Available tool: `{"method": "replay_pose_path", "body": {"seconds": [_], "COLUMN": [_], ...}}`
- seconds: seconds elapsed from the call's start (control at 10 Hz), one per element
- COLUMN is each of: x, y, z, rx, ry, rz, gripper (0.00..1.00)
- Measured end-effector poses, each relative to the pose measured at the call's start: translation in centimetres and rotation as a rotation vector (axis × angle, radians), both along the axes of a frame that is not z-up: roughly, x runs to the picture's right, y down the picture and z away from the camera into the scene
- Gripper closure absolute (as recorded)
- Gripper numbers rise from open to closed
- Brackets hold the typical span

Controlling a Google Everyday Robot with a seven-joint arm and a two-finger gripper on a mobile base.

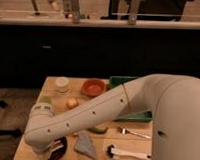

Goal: Place eraser in red bowl

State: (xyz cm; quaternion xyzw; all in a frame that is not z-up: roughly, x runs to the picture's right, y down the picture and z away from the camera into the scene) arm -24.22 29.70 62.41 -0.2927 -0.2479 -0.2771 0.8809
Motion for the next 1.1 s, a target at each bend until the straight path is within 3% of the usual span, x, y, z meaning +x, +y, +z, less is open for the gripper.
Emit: {"method": "replay_pose_path", "body": {"seconds": [0.5, 0.8, 1.1], "x": [-0.3, 0.0, 0.6], "y": [-1.2, -3.1, -5.9], "z": [-1.7, -3.0, -5.7], "rx": [0.029, 0.06, 0.111], "ry": [-0.044, -0.063, -0.087], "rz": [0.019, 0.048, 0.078], "gripper": [1.0, 1.0, 1.0]}}
